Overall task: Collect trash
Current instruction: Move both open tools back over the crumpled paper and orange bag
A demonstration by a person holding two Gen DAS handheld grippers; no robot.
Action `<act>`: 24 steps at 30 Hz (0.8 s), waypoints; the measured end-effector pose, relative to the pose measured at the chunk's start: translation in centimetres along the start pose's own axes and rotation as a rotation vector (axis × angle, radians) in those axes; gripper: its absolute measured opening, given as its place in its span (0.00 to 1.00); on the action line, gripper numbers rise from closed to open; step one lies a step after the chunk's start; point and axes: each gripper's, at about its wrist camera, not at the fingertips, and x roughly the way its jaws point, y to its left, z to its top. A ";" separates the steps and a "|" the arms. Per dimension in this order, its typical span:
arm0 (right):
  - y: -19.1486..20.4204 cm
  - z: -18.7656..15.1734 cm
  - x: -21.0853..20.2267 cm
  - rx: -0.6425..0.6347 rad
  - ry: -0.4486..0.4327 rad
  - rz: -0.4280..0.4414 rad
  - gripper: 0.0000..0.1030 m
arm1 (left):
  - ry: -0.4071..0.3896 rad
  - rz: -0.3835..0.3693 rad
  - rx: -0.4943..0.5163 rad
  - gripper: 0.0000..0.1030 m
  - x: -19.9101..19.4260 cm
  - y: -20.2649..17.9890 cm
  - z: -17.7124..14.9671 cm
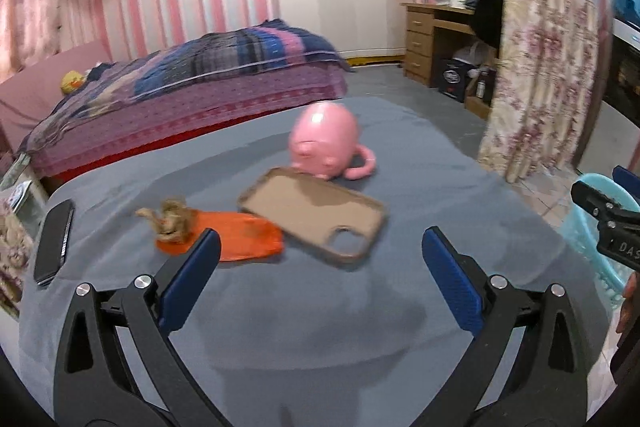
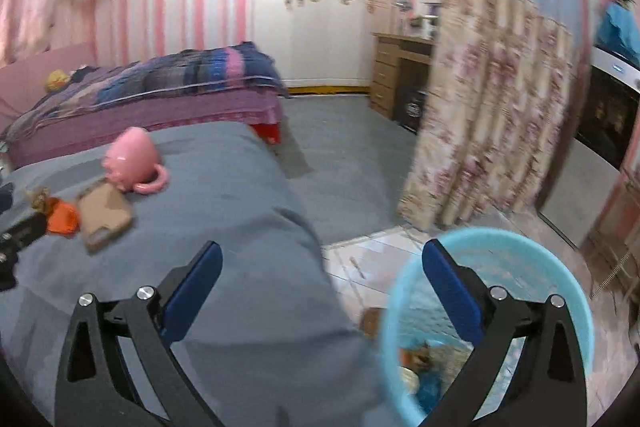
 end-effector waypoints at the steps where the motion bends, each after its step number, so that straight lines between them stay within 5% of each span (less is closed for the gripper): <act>1: 1.1 0.5 0.2 -0.001 0.000 0.023 0.95 | 0.003 0.013 -0.011 0.94 0.2 0.8 0.1; 13: 11.2 0.6 3.1 -0.106 0.045 0.151 0.95 | 0.025 0.115 -0.101 0.94 1.4 8.0 -0.4; 24: 11.1 -0.3 3.7 -0.086 0.054 0.139 0.95 | 0.080 0.143 -0.136 0.94 3.4 9.9 -1.6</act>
